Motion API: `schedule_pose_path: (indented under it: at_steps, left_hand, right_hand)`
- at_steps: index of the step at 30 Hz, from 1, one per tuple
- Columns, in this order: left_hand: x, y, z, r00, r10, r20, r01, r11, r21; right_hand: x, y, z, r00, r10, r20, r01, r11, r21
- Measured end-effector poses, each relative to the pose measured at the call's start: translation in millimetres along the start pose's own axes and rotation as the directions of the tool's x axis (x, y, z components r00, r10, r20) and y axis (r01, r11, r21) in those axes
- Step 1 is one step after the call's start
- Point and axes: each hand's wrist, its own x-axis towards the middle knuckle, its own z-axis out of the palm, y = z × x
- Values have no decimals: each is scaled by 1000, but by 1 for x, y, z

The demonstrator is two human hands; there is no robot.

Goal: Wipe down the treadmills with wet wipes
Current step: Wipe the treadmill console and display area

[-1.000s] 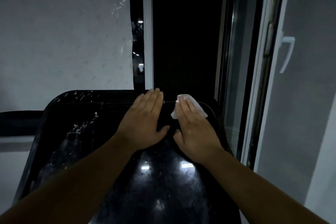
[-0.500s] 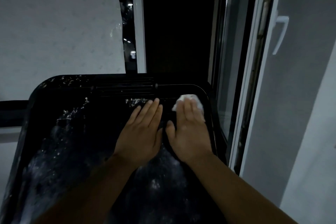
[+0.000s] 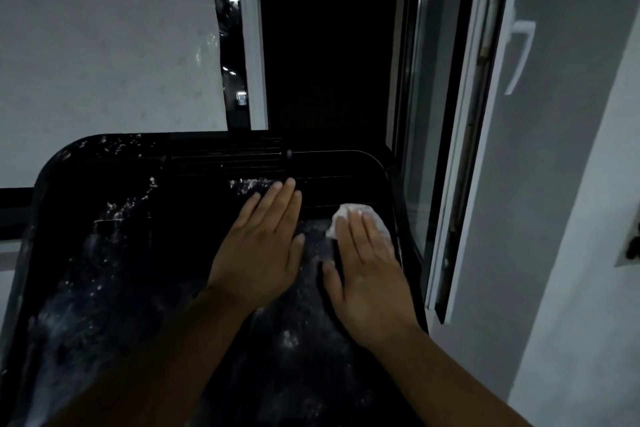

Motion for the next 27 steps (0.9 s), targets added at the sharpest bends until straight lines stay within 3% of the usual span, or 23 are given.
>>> schedule_pose_path:
  at_steps: [3,9,14,19,24,27]
  left_hand:
    - [-1,0,0,1000,4,20,-4,1000,7]
    - [-5,11,-9,1000,1,-6,-1,1000,-25]
    - [-28,35,-4,995,98,28,-96,993,-66]
    - [-29,34,0,995,96,40,-96,995,-12]
    - [-28,36,-4,995,82,48,-82,997,-16]
    - [-41,43,-8,996,90,23,-89,995,-53]
  right_hand:
    - [18,-8,1,993,118,-26,-117,993,25]
    - [-34,1,3,998,-39,47,40,999,-9]
    - [-10,-13,3,996,90,21,-92,992,87]
    - [-70,2,1,991,-84,104,81,996,38]
    - [-54,-12,4,995,95,25,-97,991,88]
    - [-88,-14,3,988,-107,114,94,989,117]
